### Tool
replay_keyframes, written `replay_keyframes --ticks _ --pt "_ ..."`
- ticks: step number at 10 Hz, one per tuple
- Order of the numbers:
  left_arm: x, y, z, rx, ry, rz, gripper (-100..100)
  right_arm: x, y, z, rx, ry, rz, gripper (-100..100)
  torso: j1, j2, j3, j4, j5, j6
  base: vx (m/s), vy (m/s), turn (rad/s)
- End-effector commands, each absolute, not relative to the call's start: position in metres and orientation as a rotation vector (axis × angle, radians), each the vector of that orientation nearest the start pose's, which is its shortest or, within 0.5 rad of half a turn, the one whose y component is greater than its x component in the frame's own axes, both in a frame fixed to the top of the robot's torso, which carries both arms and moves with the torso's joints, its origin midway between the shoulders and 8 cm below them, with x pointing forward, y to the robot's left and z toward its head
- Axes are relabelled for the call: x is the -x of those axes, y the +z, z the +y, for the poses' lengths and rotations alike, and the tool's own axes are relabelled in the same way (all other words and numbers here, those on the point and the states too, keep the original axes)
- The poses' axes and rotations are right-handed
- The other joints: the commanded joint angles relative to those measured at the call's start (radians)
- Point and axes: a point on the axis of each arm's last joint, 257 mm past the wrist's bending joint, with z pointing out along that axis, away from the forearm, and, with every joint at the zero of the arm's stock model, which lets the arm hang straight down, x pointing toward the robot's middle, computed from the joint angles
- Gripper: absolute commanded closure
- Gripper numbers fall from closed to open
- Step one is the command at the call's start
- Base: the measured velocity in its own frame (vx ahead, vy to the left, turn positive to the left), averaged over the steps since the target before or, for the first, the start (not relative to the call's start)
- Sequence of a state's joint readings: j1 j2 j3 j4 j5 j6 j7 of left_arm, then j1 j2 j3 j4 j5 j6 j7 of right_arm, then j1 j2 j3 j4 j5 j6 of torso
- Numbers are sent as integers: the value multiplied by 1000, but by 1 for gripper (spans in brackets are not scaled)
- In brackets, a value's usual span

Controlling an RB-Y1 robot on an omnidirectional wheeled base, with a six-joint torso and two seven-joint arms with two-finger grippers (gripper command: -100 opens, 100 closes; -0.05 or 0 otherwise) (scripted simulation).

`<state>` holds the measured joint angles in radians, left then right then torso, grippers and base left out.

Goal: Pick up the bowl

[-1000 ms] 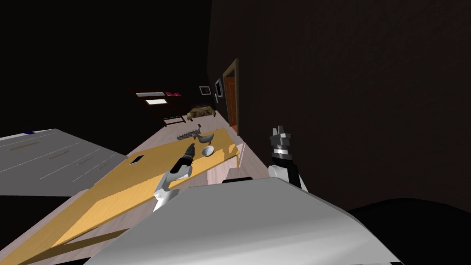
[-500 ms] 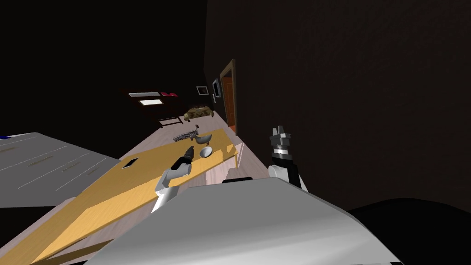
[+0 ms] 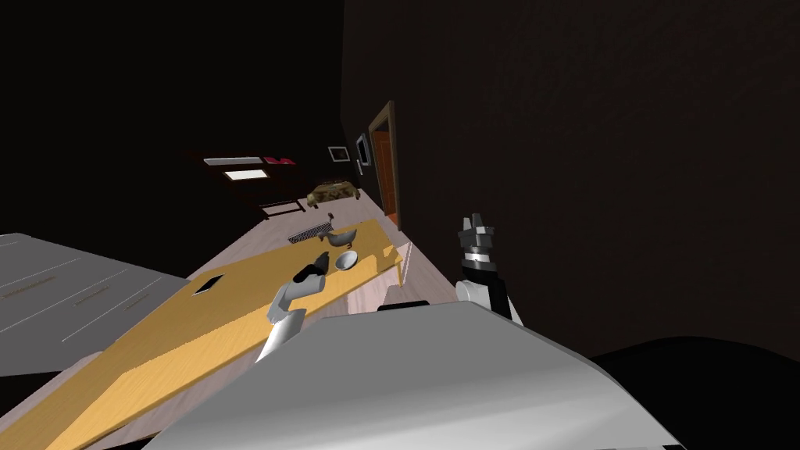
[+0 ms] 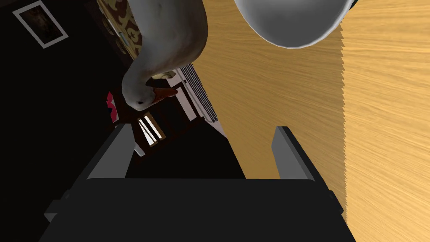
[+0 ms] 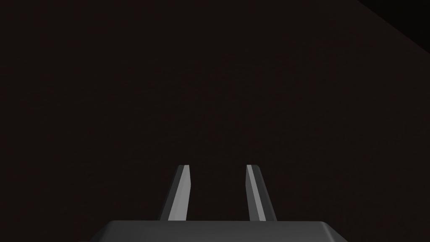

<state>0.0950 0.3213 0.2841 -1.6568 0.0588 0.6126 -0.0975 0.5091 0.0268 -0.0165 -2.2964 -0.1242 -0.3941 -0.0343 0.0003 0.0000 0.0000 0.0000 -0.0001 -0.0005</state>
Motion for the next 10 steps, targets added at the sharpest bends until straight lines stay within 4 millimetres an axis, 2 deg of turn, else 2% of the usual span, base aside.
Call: replay_keyframes --ticks 1,7,8,10 --pt "-447 -327 502 1574 -389 1476 -100 -353 8 -304 -843 1372 565 0 0 0 0 0 0 0 2 3 -78" --pt "-433 -364 514 1729 -284 1529 -100 -353 8 -304 -843 1372 565 0 1 0 0 0 0 0 0 11 -80" --pt "-432 -365 514 1734 -281 1532 -100 -353 8 -304 -843 1372 565 0 1 0 0 0 0 0 0 15 -54" --pt "-425 -383 517 1813 -230 1556 -100 -353 8 -304 -843 1372 565 0 1 0 0 0 0 0 2 27 -132"
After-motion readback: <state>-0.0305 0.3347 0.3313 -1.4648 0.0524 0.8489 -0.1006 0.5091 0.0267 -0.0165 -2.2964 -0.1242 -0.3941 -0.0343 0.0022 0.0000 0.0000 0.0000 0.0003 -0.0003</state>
